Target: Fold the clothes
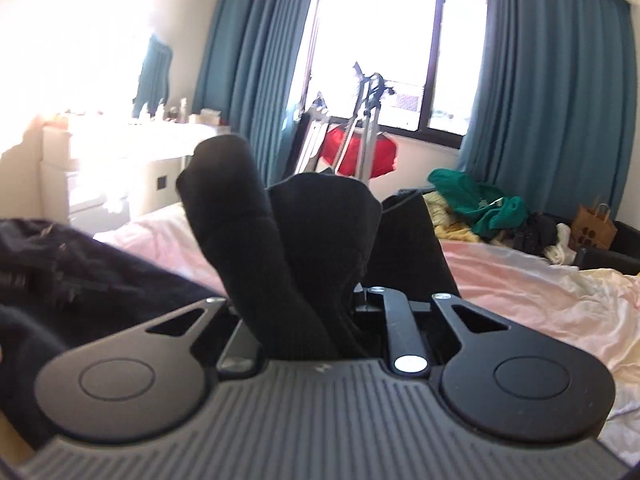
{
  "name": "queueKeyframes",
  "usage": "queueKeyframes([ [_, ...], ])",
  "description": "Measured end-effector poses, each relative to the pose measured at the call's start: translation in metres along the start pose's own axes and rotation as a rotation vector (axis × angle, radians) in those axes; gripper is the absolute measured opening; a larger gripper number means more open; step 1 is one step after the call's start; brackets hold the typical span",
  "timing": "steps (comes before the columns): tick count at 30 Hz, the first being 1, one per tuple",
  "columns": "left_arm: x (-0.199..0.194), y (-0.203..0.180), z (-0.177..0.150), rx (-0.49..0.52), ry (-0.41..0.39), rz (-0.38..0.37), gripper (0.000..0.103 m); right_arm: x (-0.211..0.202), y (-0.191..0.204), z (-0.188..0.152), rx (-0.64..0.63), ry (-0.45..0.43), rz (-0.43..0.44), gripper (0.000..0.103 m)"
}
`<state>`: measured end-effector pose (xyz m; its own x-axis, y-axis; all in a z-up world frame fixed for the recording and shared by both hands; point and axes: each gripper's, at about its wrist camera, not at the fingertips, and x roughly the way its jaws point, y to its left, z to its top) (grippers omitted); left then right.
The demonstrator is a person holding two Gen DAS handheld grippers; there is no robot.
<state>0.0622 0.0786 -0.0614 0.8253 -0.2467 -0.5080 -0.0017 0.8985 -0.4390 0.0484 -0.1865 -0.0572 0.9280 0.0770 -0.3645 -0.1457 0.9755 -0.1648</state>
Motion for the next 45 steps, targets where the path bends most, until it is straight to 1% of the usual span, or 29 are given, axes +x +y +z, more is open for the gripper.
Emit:
queueKeyframes([
  [3, -0.003, 0.009, 0.004, -0.03, -0.014, 0.008, 0.102, 0.024, 0.037, -0.038, -0.084, 0.153, 0.037, 0.02],
  [4, -0.004, 0.01, 0.004, -0.037, -0.018, 0.013, 0.102, 0.029, 0.045, -0.047, -0.106, 0.172, 0.036, 0.02],
  [7, -0.005, 0.014, 0.007, -0.06, -0.027, 0.012, 0.102, 0.028, 0.042, -0.04, -0.076, 0.156, 0.034, 0.02],
  [9, -0.006, 0.013, 0.009, -0.073, -0.035, -0.003, 0.102, 0.019, 0.046, -0.027, -0.065, 0.112, 0.03, 0.02],
  [13, -0.009, 0.01, 0.011, -0.059, -0.061, -0.017, 0.102, 0.014, 0.064, -0.016, -0.037, 0.073, 0.111, 0.021],
  [15, -0.01, 0.009, 0.011, -0.043, -0.069, -0.021, 0.102, 0.024, 0.073, -0.023, -0.029, 0.117, 0.145, 0.021],
  [17, -0.007, 0.009, 0.009, -0.034, -0.062, -0.02, 0.102, 0.035, 0.077, -0.039, -0.014, 0.15, 0.159, 0.022],
  [19, -0.004, 0.009, 0.008, -0.029, -0.054, -0.017, 0.102, 0.037, 0.073, -0.043, 0.03, 0.147, 0.17, 0.023],
  [21, -0.001, 0.008, 0.007, -0.023, -0.048, -0.015, 0.102, 0.033, 0.068, -0.037, 0.079, 0.151, 0.183, 0.025],
  [22, 0.0, 0.007, 0.007, -0.015, -0.047, -0.017, 0.102, 0.031, 0.066, -0.034, 0.096, 0.157, 0.194, 0.027],
  [23, 0.0, 0.006, 0.007, -0.002, -0.049, -0.018, 0.102, 0.028, 0.064, -0.032, 0.117, 0.169, 0.22, 0.039],
  [24, -0.002, 0.003, 0.007, 0.022, -0.055, -0.018, 0.102, 0.025, 0.063, -0.03, 0.14, 0.184, 0.258, 0.057],
  [25, -0.004, 0.0, 0.007, 0.046, -0.062, -0.019, 0.102, 0.021, 0.061, -0.028, 0.164, 0.195, 0.301, 0.068],
  [26, -0.006, -0.003, 0.006, 0.077, -0.07, -0.021, 0.102, 0.017, 0.059, -0.026, 0.19, 0.202, 0.347, 0.085],
  [27, -0.011, -0.008, 0.005, 0.128, -0.083, -0.022, 0.102, 0.012, 0.056, -0.024, 0.211, 0.215, 0.392, 0.089],
  [28, -0.015, -0.012, 0.004, 0.177, -0.096, -0.015, 0.102, 0.006, 0.053, -0.021, 0.231, 0.232, 0.431, 0.089],
  [30, -0.024, -0.019, 0.001, 0.25, -0.114, 0.006, 0.102, -0.006, 0.041, -0.012, 0.266, 0.253, 0.465, 0.089],
  [31, -0.028, -0.022, -0.001, 0.274, -0.112, 0.006, 0.102, -0.014, 0.034, -0.008, 0.278, 0.259, 0.462, 0.089],
  [33, -0.031, -0.024, -0.006, 0.29, -0.09, -0.007, 0.102, -0.031, 0.017, -0.001, 0.296, 0.263, 0.434, 0.089],
  [35, -0.028, -0.029, -0.013, 0.316, -0.069, -0.001, 0.102, -0.049, -0.003, 0.003, 0.332, 0.244, 0.406, 0.089],
  [37, -0.023, -0.035, -0.021, 0.348, -0.049, 0.016, 0.103, -0.065, -0.024, 0.003, 0.366, 0.191, 0.338, 0.089],
  [38, -0.02, -0.038, -0.025, 0.364, -0.039, 0.024, 0.103, -0.069, -0.033, 0.002, 0.375, 0.173, 0.281, 0.089],
  [39, -0.016, -0.04, -0.029, 0.379, -0.029, 0.038, 0.103, -0.069, -0.041, 0.0, 0.383, 0.167, 0.21, 0.089],
  [41, -0.006, -0.043, -0.039, 0.412, -0.008, 0.093, 0.102, -0.06, -0.05, -0.006, 0.39, 0.185, 0.126, 0.089],
  [43, 0.002, -0.047, -0.049, 0.462, 0.019, 0.132, 0.102, -0.049, -0.049, -0.014, 0.354, 0.222, 0.085, 0.089],
  [45, 0.008, -0.045, -0.055, 0.484, 0.035, 0.149, 0.103, -0.041, -0.045, -0.02, 0.312, 0.252, 0.054, 0.089],
])
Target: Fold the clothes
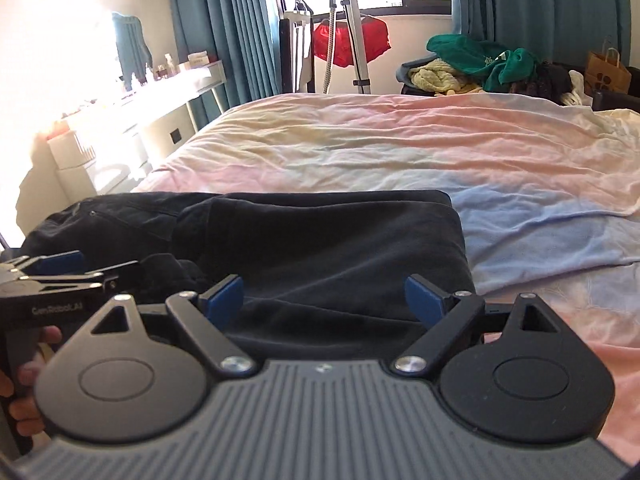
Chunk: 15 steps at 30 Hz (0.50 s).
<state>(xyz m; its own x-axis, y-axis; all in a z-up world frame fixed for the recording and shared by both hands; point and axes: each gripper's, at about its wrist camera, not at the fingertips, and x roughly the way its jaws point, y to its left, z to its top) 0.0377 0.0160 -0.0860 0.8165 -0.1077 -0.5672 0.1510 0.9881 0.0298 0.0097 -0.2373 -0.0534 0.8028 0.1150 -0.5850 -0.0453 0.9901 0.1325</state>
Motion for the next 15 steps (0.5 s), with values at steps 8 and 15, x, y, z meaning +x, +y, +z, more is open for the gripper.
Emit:
queueKeyframes([
  [8, 0.016, 0.006, -0.008, -0.005, 0.061, 0.001, 0.103, 0.032, -0.007, -0.024, 0.012, 0.092, -0.041, 0.09],
  [15, -0.035, 0.034, -0.008, -0.027, 0.021, 0.038, 0.103, 0.031, -0.007, -0.023, 0.022, 0.096, -0.043, 0.091],
])
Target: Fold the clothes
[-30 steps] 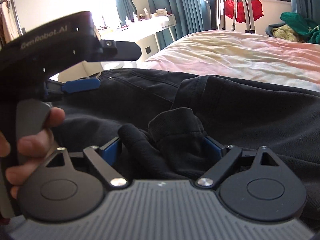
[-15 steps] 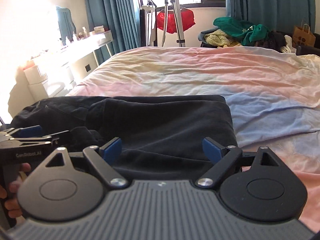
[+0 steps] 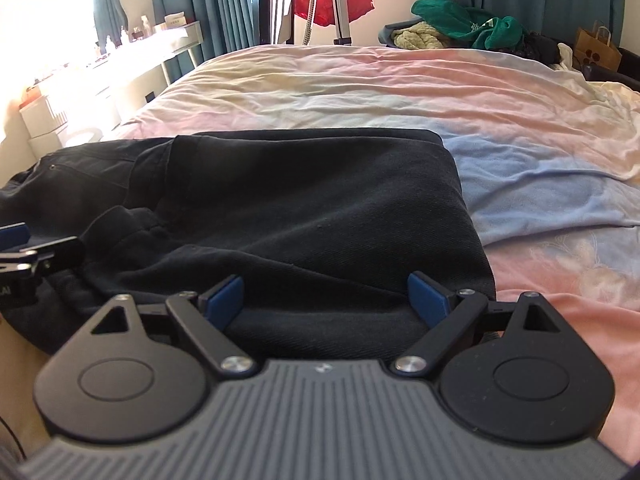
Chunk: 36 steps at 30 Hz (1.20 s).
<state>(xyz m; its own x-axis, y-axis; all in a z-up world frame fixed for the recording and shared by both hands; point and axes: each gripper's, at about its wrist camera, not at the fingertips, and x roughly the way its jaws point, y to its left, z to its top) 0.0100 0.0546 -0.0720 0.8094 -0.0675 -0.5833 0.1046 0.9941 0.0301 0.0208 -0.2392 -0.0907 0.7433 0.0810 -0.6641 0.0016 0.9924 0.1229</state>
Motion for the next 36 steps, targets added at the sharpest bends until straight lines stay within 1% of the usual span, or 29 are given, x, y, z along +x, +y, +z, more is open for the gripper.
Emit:
queueKeyframes([
  [1, -0.011, 0.012, 0.0, -0.033, -0.003, 0.007, 0.103, -0.001, -0.001, 0.0, 0.005, 0.0, 0.003, 0.09],
  [3, -0.034, 0.039, -0.001, -0.138, 0.002, 0.011, 0.103, -0.003, -0.003, -0.001, 0.009, 0.002, 0.009, 0.09],
  [5, -0.051, 0.075, -0.007, -0.29, 0.035, -0.03, 0.103, -0.006, -0.004, -0.001, 0.011, 0.006, 0.016, 0.09],
  [7, -0.059, 0.112, -0.018, -0.478, 0.08, -0.088, 0.103, -0.009, -0.005, -0.002, 0.017, 0.007, 0.029, 0.09],
  [12, -0.049, 0.199, -0.057, -1.013, 0.163, -0.221, 0.103, -0.015, -0.008, -0.004, 0.045, 0.001, 0.042, 0.089],
  [13, -0.045, 0.213, -0.063, -1.104, 0.175, -0.24, 0.103, -0.016, -0.007, -0.005, 0.045, 0.0, 0.04, 0.089],
  [15, -0.031, 0.23, -0.07, -1.194, 0.17, -0.233, 0.103, -0.017, -0.005, -0.007, 0.034, -0.002, 0.031, 0.089],
  [17, -0.016, 0.245, -0.075, -1.261, 0.163, -0.206, 0.1, -0.018, -0.003, -0.009, 0.018, -0.004, 0.023, 0.089],
  [18, -0.011, 0.252, -0.076, -1.287, 0.151, -0.184, 0.093, -0.019, -0.002, -0.009, 0.013, -0.006, 0.019, 0.089],
  [19, -0.01, 0.259, -0.075, -1.295, 0.115, -0.139, 0.089, -0.02, -0.002, -0.01, 0.013, -0.008, 0.017, 0.089],
  [20, -0.009, 0.265, -0.075, -1.302, 0.079, -0.094, 0.089, -0.02, -0.003, -0.01, 0.019, -0.01, 0.016, 0.089],
  [21, -0.007, 0.271, -0.075, -1.312, 0.048, -0.065, 0.09, -0.019, -0.004, -0.009, 0.026, -0.011, 0.015, 0.089],
  [23, 0.001, 0.28, -0.077, -1.35, 0.022, -0.09, 0.09, -0.019, -0.004, -0.008, 0.053, -0.013, 0.006, 0.089],
  [25, 0.008, 0.288, -0.082, -1.408, 0.008, -0.113, 0.088, -0.018, -0.004, -0.007, 0.073, -0.019, -0.004, 0.089],
  [26, 0.011, 0.29, -0.084, -1.422, 0.0, -0.117, 0.087, -0.018, -0.003, -0.007, 0.072, -0.027, -0.007, 0.089],
  [27, 0.014, 0.291, -0.083, -1.416, -0.005, -0.108, 0.079, -0.018, -0.002, -0.006, 0.071, -0.034, -0.01, 0.089],
  [29, 0.02, 0.289, -0.075, -1.351, 0.001, -0.06, 0.064, -0.018, 0.0, -0.006, 0.068, -0.049, -0.016, 0.089],
  [30, 0.022, 0.288, -0.07, -1.3, 0.008, -0.029, 0.05, -0.016, 0.003, -0.006, 0.057, -0.047, -0.021, 0.089],
  [31, 0.023, 0.285, -0.065, -1.251, 0.013, -0.001, 0.038, -0.013, 0.006, -0.007, 0.041, -0.039, -0.028, 0.089],
  [32, 0.023, 0.28, -0.062, -1.21, 0.012, 0.019, 0.037, -0.009, 0.009, -0.008, 0.026, -0.028, -0.038, 0.09],
  [33, 0.023, 0.275, -0.058, -1.175, 0.01, 0.036, 0.034, -0.004, 0.012, -0.009, 0.011, -0.016, -0.052, 0.091],
  [36, 0.018, 0.266, -0.049, -1.127, -0.016, 0.055, 0.026, 0.005, 0.017, -0.012, -0.011, 0.011, -0.082, 0.091],
])
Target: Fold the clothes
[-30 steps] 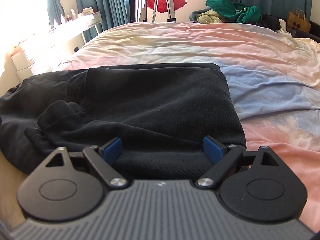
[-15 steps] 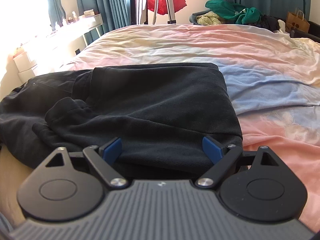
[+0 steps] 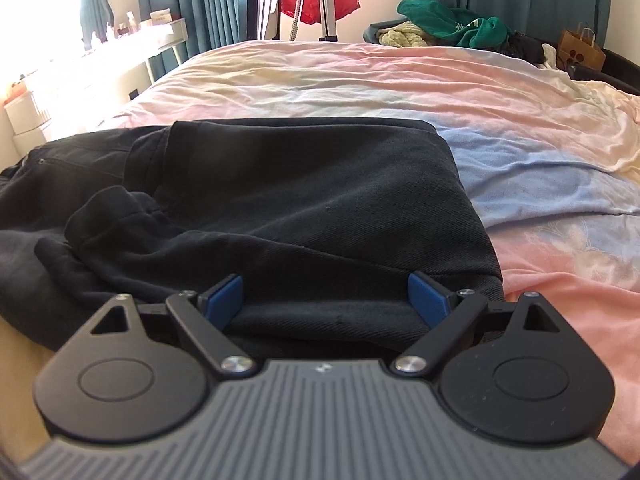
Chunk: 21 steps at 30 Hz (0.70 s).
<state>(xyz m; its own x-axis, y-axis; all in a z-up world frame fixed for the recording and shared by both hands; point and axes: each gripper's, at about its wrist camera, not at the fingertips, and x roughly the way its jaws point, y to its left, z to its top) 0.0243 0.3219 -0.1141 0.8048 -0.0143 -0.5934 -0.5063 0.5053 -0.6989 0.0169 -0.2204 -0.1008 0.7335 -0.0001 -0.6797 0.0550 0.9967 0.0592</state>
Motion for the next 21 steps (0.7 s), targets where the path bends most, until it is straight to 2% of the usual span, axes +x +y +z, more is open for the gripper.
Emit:
queueKeyframes([
  [4, -0.01, -0.022, -0.008, 0.089, -0.051, 0.021, 0.021, 0.001, 0.002, -0.002, -0.006, -0.004, -0.012, 0.091],
  [8, -0.03, -0.071, -0.03, 0.292, -0.147, 0.089, 0.018, -0.006, -0.007, 0.003, 0.044, -0.008, 0.008, 0.089],
  [10, -0.045, -0.109, -0.049, 0.408, -0.226, 0.108, 0.016, -0.012, -0.013, 0.007, 0.063, -0.021, -0.005, 0.089],
  [15, -0.076, -0.2, -0.096, 0.566, -0.396, 0.072, 0.014, -0.035, -0.036, 0.018, 0.129, -0.095, -0.047, 0.089],
  [18, -0.095, -0.262, -0.138, 0.646, -0.51, 0.025, 0.014, -0.052, -0.056, 0.025, 0.188, -0.156, -0.064, 0.089],
  [21, -0.106, -0.318, -0.192, 0.699, -0.586, -0.035, 0.014, -0.063, -0.081, 0.028, 0.255, -0.191, -0.072, 0.089],
])
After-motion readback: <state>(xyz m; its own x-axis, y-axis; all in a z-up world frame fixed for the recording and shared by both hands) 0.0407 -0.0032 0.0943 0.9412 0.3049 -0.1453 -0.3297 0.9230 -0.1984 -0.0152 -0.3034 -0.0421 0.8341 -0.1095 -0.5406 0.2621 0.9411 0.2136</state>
